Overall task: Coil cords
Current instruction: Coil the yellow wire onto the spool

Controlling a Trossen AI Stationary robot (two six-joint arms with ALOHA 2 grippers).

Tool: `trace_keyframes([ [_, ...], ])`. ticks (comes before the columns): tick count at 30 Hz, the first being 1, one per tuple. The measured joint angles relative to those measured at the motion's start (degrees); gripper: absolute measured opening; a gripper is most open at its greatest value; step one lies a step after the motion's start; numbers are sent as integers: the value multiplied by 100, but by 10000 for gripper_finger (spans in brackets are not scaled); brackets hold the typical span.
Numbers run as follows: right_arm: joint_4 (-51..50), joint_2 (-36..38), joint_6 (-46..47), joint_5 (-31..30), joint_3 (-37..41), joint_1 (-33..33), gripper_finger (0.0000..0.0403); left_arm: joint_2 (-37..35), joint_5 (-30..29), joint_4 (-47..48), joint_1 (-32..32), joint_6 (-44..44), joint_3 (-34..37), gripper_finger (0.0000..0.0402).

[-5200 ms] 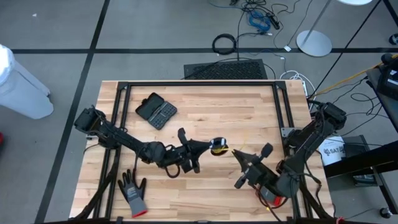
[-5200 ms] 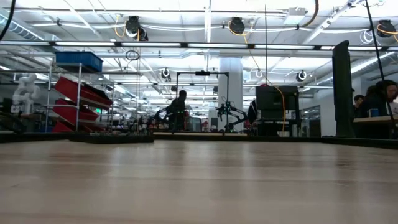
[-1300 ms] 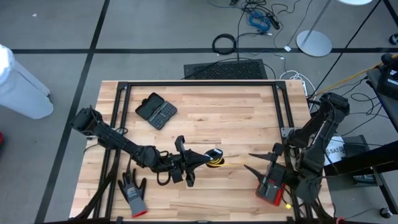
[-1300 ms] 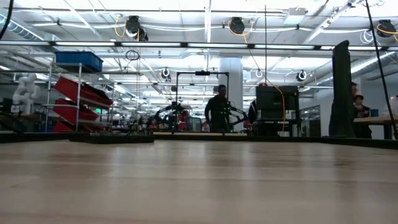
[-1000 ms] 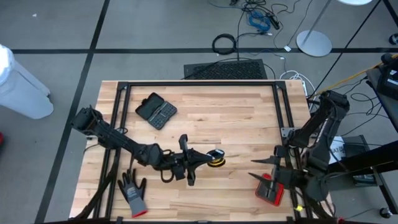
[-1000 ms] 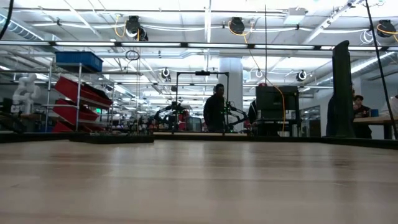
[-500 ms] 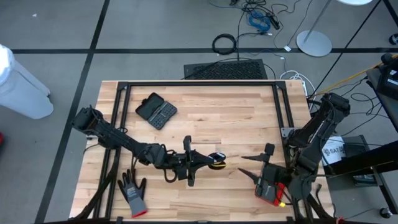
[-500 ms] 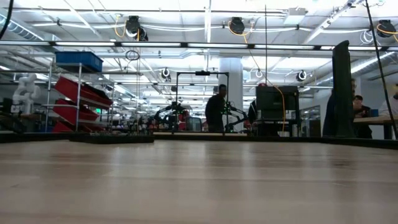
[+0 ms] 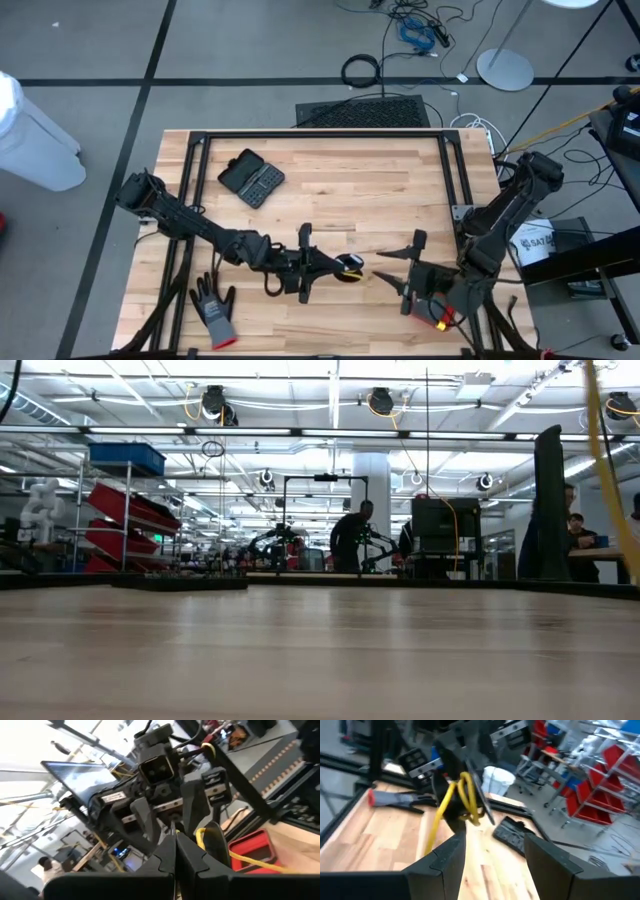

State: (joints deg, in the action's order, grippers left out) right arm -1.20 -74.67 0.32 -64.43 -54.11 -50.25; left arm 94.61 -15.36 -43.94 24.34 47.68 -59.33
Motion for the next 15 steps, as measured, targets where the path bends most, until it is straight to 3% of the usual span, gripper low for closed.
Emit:
trace_keyframes([
  [5,594,-118,-489,783,0,182,187,0,91,78,-17,-1,0,2],
  [10,1509,-246,-1192,916,0,282,187,0,364,187,-71,-90,0,2],
  [15,1549,-313,-1287,1060,-2,354,178,0,380,205,-70,-90,0,2],
])
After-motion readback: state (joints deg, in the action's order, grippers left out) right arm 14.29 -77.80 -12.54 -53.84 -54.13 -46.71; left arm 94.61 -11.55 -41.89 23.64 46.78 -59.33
